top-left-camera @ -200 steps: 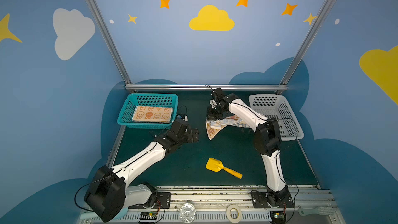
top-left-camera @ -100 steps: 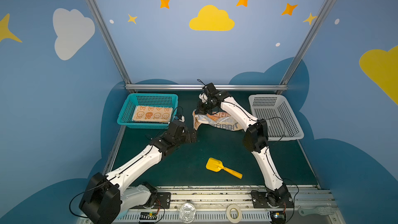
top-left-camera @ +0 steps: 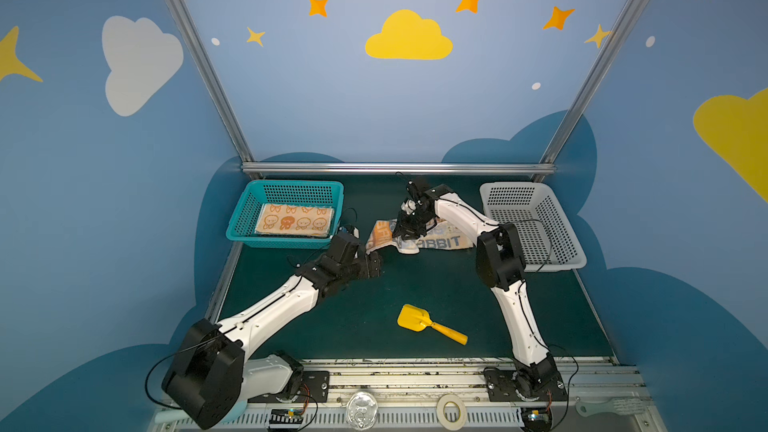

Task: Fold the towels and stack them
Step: 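Lift the towel out of the white basket with the right gripper toward the left gripper, then grasp the towel's hanging corner with the left gripper while the right holds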

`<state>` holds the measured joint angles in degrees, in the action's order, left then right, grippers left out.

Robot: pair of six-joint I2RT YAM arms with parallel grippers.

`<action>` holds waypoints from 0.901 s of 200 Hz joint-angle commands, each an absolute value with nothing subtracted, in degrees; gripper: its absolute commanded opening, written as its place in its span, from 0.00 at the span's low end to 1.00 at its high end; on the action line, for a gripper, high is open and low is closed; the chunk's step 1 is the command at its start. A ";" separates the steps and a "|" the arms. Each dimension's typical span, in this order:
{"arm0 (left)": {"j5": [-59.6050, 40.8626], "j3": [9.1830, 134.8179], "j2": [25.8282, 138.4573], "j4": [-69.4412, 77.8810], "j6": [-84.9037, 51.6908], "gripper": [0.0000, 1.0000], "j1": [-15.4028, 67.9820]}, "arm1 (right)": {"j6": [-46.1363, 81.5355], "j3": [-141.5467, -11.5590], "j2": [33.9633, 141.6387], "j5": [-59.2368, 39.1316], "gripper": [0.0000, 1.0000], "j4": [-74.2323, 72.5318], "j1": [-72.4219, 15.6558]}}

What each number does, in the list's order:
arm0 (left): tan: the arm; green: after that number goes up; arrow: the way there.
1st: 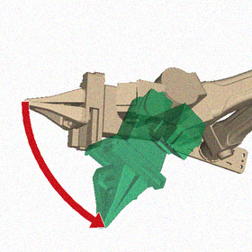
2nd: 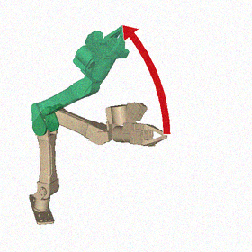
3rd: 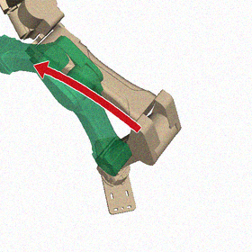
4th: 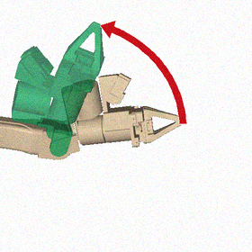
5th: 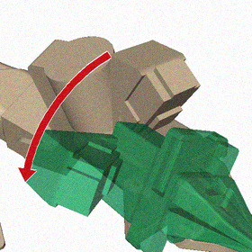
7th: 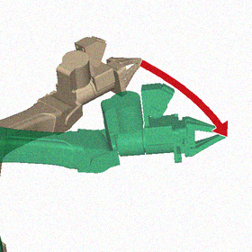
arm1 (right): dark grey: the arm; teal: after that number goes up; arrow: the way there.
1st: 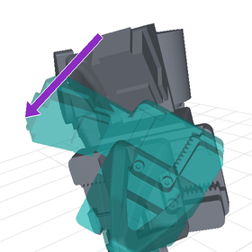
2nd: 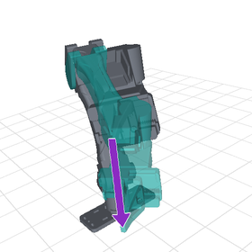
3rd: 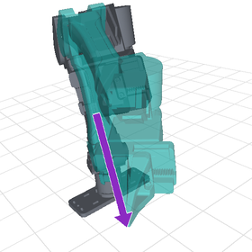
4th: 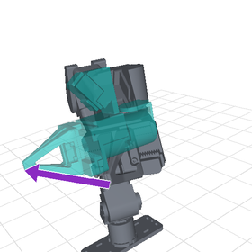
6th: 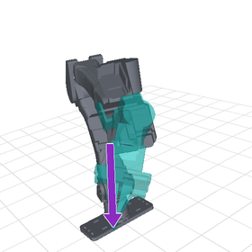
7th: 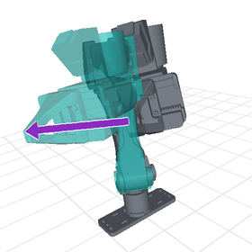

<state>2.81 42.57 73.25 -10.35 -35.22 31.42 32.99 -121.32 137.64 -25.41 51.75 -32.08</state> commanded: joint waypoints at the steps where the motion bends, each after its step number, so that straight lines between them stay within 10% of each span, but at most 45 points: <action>1: -0.15 43.12 74.37 -9.22 -35.33 0.99 31.23 | 30.86 -121.44 133.04 -25.71 0.51 54.57 -32.88; 49: 0.00 42.04 74.18 -8.93 -35.06 0.99 31.22 | 30.06 -103.82 119.23 -18.87 0.79 49.93 -32.33; 180: -0.54 41.53 75.94 -7.73 -34.53 0.99 31.46 | 36.28 -76.52 114.85 -30.14 0.78 21.76 -26.19</action>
<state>-0.69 42.19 77.14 -7.46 -35.18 31.51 34.70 -77.62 113.75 -27.49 27.68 -26.46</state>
